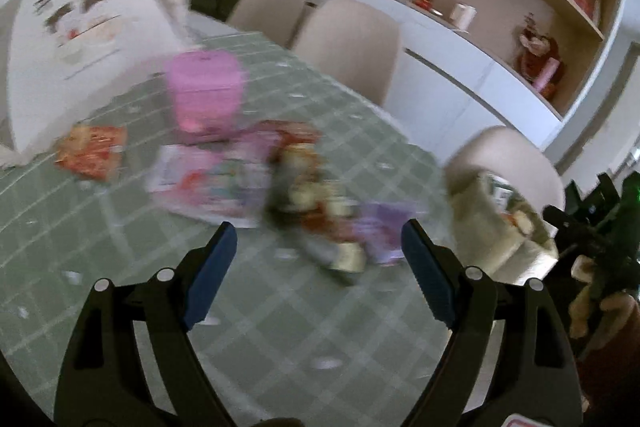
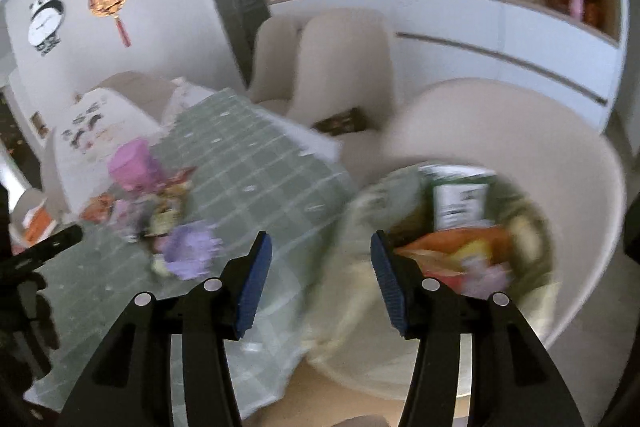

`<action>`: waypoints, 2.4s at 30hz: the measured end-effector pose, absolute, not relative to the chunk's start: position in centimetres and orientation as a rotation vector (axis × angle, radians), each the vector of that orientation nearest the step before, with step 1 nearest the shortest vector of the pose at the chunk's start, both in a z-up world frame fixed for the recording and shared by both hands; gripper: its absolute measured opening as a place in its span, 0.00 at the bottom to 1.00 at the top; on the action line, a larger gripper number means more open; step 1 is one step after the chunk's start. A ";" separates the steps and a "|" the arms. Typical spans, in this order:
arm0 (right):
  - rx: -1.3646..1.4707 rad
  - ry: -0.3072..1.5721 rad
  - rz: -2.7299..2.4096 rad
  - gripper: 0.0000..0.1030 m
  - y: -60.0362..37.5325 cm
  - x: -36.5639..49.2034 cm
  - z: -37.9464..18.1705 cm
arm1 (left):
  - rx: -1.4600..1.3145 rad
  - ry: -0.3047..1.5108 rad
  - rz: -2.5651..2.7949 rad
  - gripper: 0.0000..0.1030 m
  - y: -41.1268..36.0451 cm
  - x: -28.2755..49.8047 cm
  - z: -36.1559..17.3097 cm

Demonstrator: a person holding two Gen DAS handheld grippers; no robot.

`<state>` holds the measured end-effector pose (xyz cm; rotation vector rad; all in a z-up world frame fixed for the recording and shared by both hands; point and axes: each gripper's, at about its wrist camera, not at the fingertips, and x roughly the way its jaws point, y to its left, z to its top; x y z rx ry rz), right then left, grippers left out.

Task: Collect trash
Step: 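Move both tools back over the table toward the remaining trash, then grasp the red-gold snack bag with the left tool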

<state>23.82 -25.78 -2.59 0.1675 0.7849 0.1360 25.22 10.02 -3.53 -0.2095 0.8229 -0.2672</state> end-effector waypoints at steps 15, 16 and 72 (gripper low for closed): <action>0.094 0.944 0.272 0.48 -8.4 22.1 -8.4 | -0.418 0.837 -0.028 0.91 31.0 30.7 -8.7; 0.076 0.953 0.277 0.48 -7.8 22.1 -8.7 | -0.432 0.849 -0.013 0.91 31.2 31.7 -9.2; -0.060 0.966 0.482 0.47 -0.4 33.9 -8.0 | -0.497 0.913 -0.112 0.10 28.1 29.0 -8.5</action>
